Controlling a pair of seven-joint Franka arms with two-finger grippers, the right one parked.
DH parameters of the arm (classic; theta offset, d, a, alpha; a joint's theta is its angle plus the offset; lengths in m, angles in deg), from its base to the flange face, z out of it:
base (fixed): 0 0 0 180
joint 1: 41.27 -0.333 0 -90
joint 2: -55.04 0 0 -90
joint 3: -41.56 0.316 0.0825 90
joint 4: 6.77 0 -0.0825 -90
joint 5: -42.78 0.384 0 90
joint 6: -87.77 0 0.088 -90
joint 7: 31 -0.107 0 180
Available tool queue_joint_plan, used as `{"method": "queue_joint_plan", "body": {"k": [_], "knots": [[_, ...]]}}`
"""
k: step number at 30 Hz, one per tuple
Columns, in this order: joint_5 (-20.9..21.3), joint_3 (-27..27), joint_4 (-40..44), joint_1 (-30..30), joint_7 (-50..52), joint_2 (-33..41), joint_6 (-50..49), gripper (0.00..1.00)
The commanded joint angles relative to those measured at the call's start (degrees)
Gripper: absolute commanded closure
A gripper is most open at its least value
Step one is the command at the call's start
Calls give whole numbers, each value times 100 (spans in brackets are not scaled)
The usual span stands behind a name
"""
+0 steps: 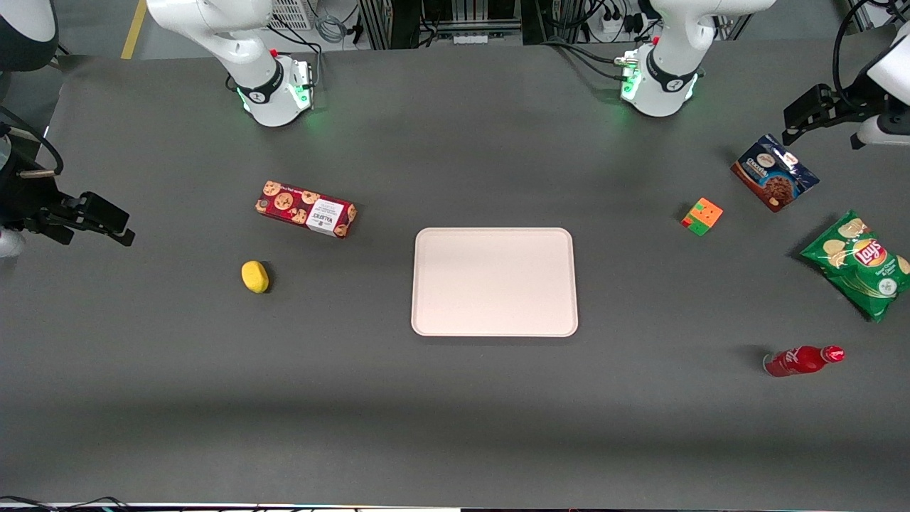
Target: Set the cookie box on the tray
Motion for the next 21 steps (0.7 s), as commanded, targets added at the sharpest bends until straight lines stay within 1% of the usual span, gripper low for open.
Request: {"method": "queue_joint_plan", "body": {"k": [1, 21], "knots": [[38, 14, 84, 10, 14, -82, -3, 0], [-6, 58, 84, -25, 49, -153, 32, 0]]}}
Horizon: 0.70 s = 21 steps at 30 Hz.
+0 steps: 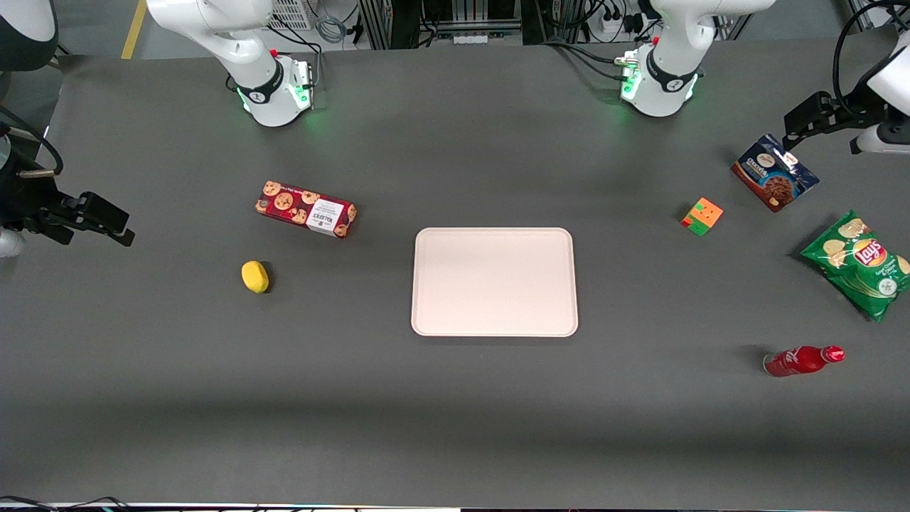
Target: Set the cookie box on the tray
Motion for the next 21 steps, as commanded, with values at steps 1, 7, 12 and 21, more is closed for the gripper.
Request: {"method": "queue_joint_plan", "body": {"k": [1, 7, 12, 21], "knots": [[-15, 84, 84, -5, 65, -76, -10, 0], [-7, 453, 189, 4, 214, -15, -326, 0], [55, 840, 830, 4, 240, -15, -1134, 0], [1064, 1499, 1096, -5, 662, 20, -2006, 0]]}}
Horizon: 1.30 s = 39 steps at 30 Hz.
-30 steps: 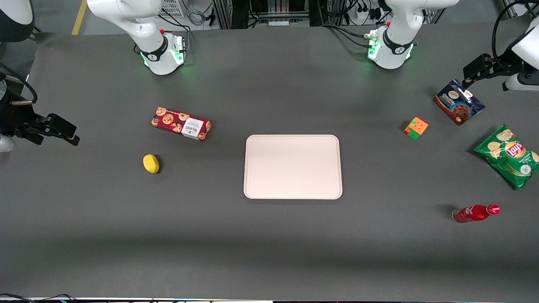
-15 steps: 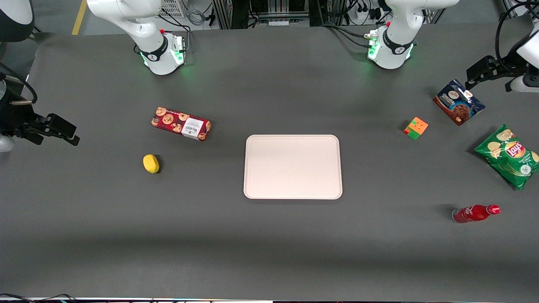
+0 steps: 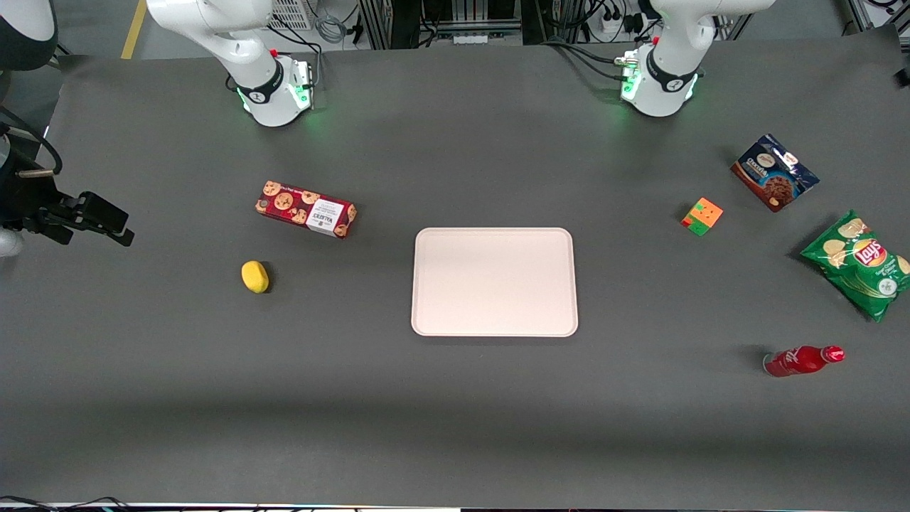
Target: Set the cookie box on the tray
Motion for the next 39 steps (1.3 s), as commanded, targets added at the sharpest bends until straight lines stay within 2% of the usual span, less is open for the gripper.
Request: {"method": "queue_joint_plan", "body": {"k": [1, 4, 9, 15, 23, 28, 39], "knots": [[661, 269, -131, 54, 311, -30, -130, 0], [732, 593, -667, 45, 311, -13, 422, 0], [732, 1042, -2072, 19, 381, 277, 1749, 0], [750, 1113, -3330, -96, 1006, 383, 2735, 0], [776, 1201, -4517, -140, 1269, 356, 3938, 0], [1189, 1481, -5063, -166, 1340, 356, 4625, 0], [1505, 2018, -6214, -254, 1340, 295, 6312, 0]]}}
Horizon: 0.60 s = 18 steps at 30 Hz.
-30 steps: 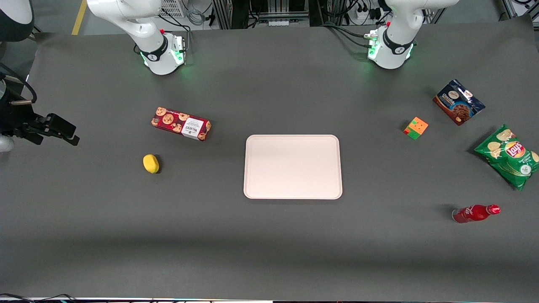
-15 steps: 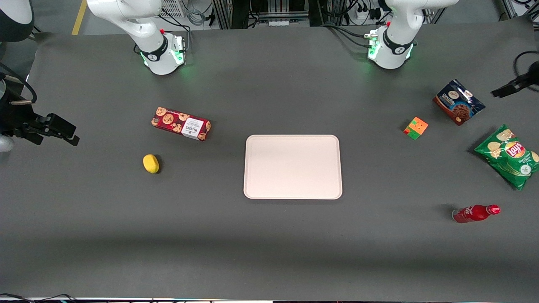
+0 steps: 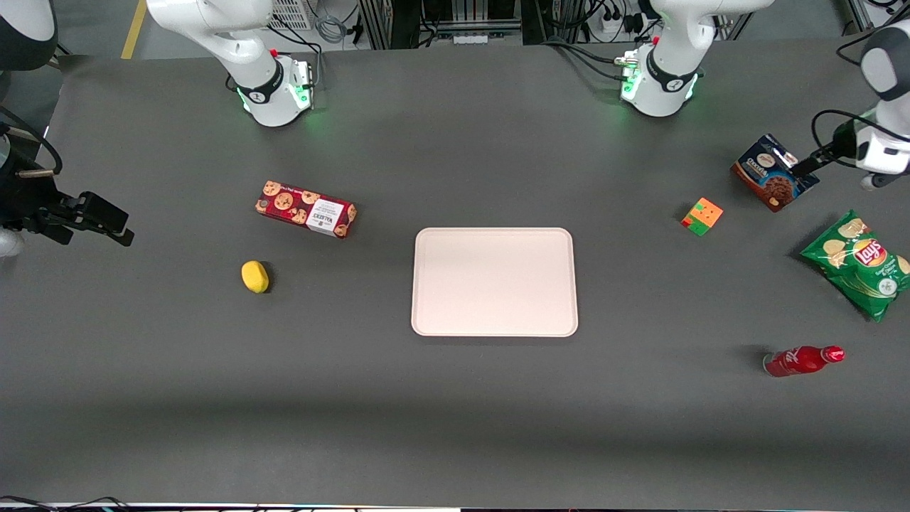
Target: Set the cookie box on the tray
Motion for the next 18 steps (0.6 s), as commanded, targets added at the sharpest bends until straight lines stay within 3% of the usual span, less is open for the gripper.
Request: {"method": "queue_joint_plan", "body": {"k": [1, 11, 14, 16, 17, 18], "knots": [[290, 286, -666, -41, 121, 200, 760, 0], [299, 435, -1176, -59, 121, -415, 2228, 3], [299, 444, -1185, -59, 121, -582, 2396, 57], [299, 444, -1185, -59, 121, -609, 2405, 86], [299, 444, -1176, -59, 121, -609, 2396, 100], [299, 453, -1185, -59, 121, -609, 2396, 100]]}}
